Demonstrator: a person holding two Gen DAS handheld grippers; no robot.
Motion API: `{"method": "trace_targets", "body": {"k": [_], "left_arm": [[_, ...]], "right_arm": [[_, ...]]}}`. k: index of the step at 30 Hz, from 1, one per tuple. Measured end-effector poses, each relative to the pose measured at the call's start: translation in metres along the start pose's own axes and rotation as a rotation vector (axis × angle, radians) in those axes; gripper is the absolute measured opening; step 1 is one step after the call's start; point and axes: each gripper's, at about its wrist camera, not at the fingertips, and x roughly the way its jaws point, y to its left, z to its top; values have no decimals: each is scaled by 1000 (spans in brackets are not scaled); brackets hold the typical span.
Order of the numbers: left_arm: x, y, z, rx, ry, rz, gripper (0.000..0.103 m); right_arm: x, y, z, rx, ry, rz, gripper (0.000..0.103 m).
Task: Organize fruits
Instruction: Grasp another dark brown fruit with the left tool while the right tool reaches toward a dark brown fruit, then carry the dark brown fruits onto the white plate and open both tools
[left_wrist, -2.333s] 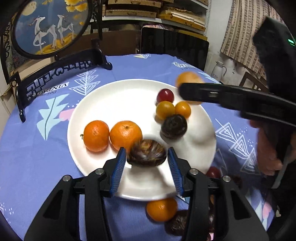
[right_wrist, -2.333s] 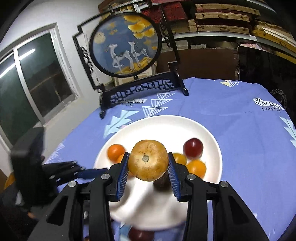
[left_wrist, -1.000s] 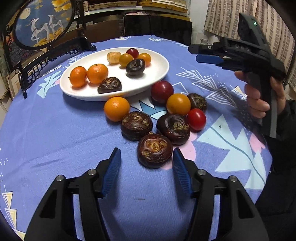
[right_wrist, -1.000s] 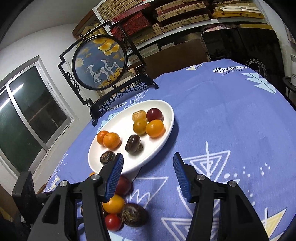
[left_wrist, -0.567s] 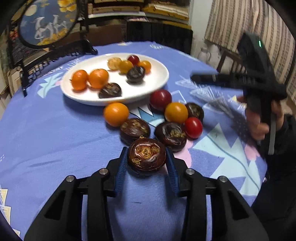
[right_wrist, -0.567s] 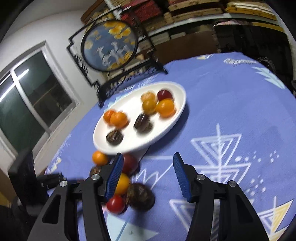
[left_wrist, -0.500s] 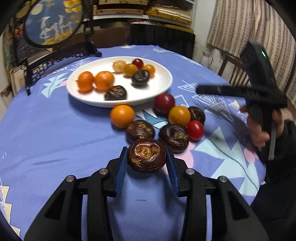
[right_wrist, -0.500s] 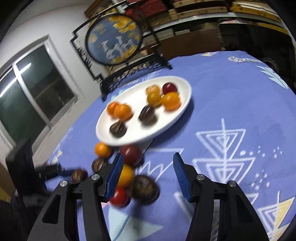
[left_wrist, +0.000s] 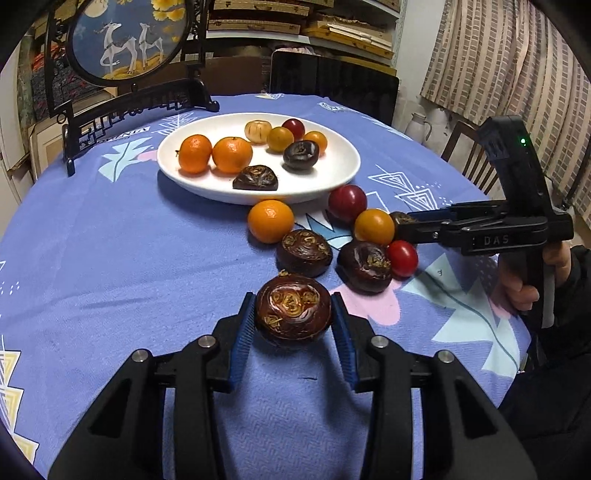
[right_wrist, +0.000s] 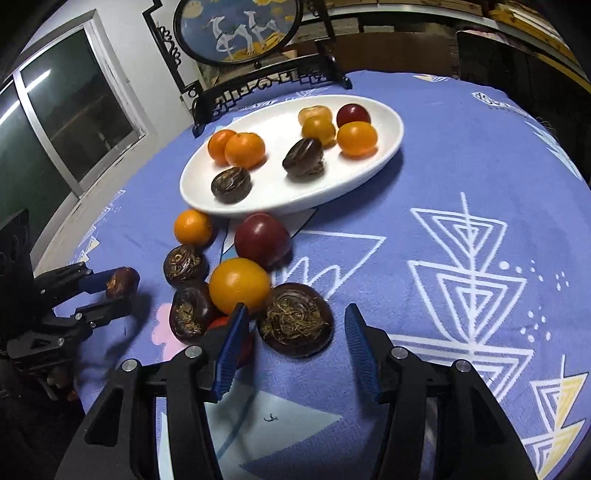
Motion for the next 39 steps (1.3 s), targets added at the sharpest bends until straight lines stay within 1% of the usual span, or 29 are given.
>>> {"method": "trace_targets", "body": {"k": [1,5,10,18,21,24,27,30,33,39], "left_arm": [[0,2,0,-6,1,5,39],[-2,6,1,-21,-6,15,39],[-9,5,4,-15,-30,15,39],[-13,3,11,-8,-52,14,39],[-14,1,19,7,-69,19,39],[-16,-1,33,29,-95,24,39],[-16,0,53,52,-123,35,39],[-11,8,74,54,-143,47,39],[2,19,90,41,-142,61,39],[37,43,104,3,-94,77,39]], "right_arm": [[0,2,0,-9,1,-7,42],[-5,10,-4,-38,-27,-46,42],[-24,9,-6,-15,-105,13,42],[-42,0,-1,34,-159,28,42],[-50,2,11,44,-193,37,42],[-55,4,26,49,-217,48,42],[-58,5,48,53,-236,69,42],[-50,1,70,72,-234,80,42],[-34,-2,89,88,-218,82,42],[-3,-9,104,93,-193,48,42]]}}
